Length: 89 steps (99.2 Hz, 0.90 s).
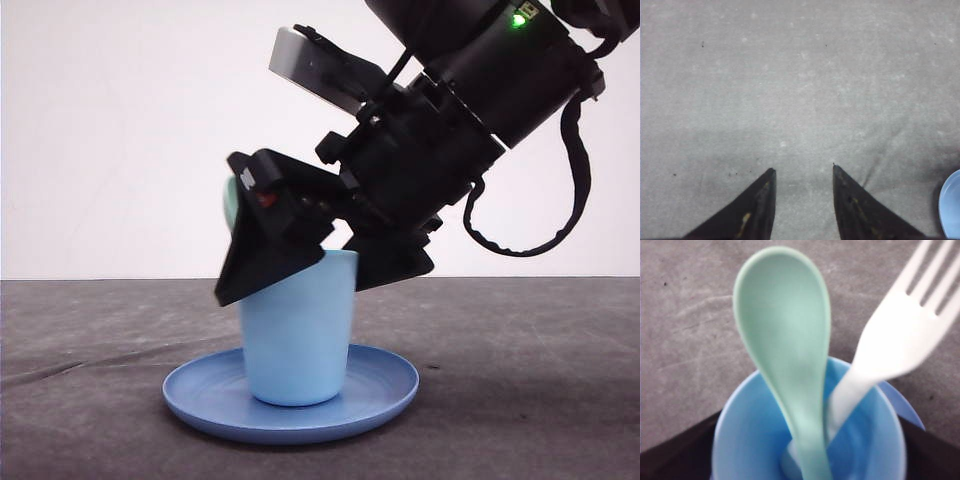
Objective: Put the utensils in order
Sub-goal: 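Set the cup on the plate, release, and raise the right gripper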
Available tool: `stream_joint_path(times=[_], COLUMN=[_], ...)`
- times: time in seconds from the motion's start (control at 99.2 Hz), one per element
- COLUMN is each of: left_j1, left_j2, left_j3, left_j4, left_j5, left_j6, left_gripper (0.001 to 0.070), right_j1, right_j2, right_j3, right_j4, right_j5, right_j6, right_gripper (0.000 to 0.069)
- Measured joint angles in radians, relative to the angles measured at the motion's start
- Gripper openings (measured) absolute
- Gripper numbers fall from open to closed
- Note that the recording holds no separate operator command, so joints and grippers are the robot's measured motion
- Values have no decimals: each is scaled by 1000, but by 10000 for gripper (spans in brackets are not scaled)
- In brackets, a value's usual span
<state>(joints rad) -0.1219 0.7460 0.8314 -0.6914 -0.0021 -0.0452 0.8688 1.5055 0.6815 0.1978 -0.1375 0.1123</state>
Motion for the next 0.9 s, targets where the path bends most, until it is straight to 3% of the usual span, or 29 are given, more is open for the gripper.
stream_joint_path(times=[0.04,0.232,0.554,0.897], left_j1=[0,0,0,0], left_j2=[0,0,0,0], left_j3=[0,0,0,0], left_j4=[0,0,0,0], left_j5=[0,0,0,0], left_j6=[0,0,0,0], left_gripper=[199,199,199,199], right_j1=[0,-3,-58,-332], right_j2=[0,-21,-243,-486], right_j3=[0,0,0,39], right_j4=[-2,-93,-448,-789], right_j5=[0,0,23,60], right_j6=[1,10,27,32], right_gripper=[680,680,680,680])
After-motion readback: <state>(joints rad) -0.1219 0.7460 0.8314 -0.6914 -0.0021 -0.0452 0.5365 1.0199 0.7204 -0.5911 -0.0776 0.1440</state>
